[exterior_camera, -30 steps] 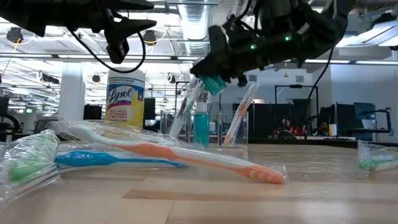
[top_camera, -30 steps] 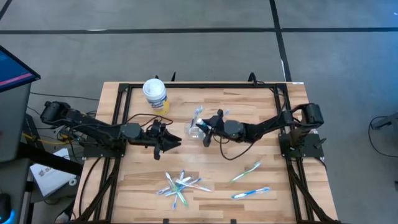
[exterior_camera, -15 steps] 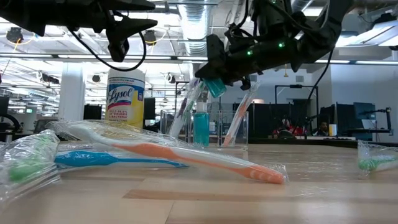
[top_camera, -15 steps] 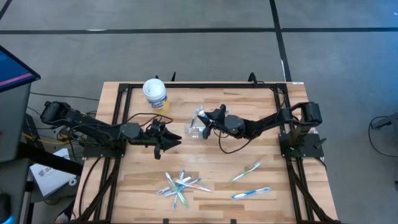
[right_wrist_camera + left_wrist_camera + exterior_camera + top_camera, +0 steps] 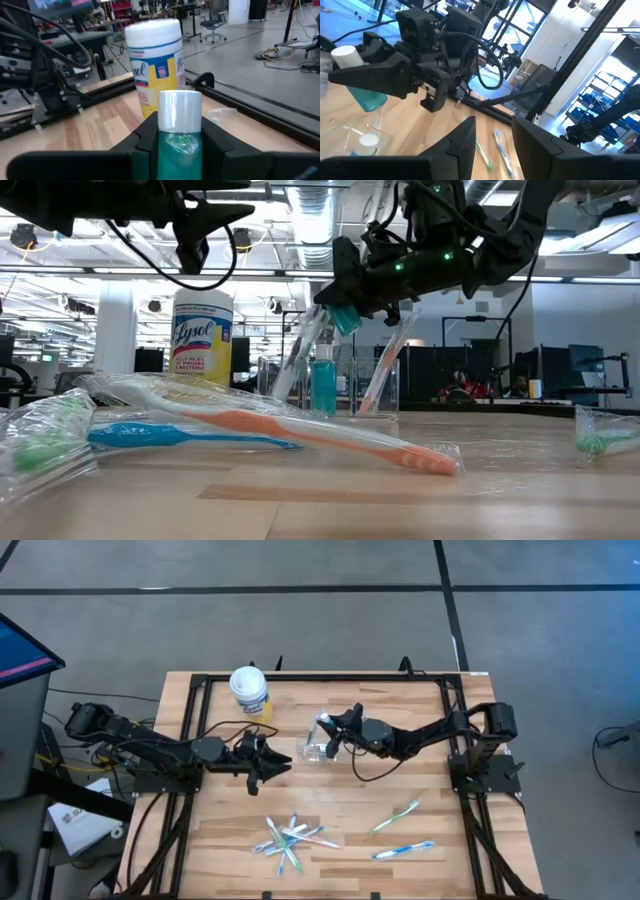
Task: Pick & Place toothbrushing station
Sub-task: Put the blue mouthwash into the transparent organizer
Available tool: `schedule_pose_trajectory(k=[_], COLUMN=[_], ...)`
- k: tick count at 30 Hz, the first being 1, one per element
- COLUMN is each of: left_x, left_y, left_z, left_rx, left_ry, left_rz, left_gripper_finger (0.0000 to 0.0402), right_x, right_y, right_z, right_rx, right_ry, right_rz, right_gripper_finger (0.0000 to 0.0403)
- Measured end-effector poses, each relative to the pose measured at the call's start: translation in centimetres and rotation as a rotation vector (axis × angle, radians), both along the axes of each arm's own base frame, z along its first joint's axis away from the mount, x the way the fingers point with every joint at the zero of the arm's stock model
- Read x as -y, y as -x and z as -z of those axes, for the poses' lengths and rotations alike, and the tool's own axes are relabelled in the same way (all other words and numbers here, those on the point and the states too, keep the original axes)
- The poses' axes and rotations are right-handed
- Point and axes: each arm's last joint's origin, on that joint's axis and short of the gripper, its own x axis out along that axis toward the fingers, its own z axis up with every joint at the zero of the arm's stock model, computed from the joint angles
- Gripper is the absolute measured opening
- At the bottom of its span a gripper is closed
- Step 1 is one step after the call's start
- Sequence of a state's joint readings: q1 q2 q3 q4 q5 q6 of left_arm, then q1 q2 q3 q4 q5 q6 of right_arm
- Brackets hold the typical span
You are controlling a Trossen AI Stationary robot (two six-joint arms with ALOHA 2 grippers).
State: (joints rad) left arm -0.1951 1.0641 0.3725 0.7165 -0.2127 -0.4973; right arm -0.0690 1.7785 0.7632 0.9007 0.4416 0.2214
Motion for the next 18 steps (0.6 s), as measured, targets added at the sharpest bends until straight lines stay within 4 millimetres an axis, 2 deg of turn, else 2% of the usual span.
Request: schedule_pose_trajectory(k=[9,18], left_x=[0.0,0.0], left_y=[0.0,0.0], left_z=[-0.1,-0.1], left_rx=[0.009,0.01], left_ry=[-0.002,-0.024], left_rz=[0.0,-0.001], left_gripper_finger=[0.0122,0.0122], right_x=[0.2,0.2], right_y=[-1.3,-1.6], right_z=[2.3,2.5], right_rx=[-0.01,-0.009], right_ry=[-0.008,-0.012], right_rz=[-0.033,-0.045], right_gripper_finger=[0.0082,0.0082])
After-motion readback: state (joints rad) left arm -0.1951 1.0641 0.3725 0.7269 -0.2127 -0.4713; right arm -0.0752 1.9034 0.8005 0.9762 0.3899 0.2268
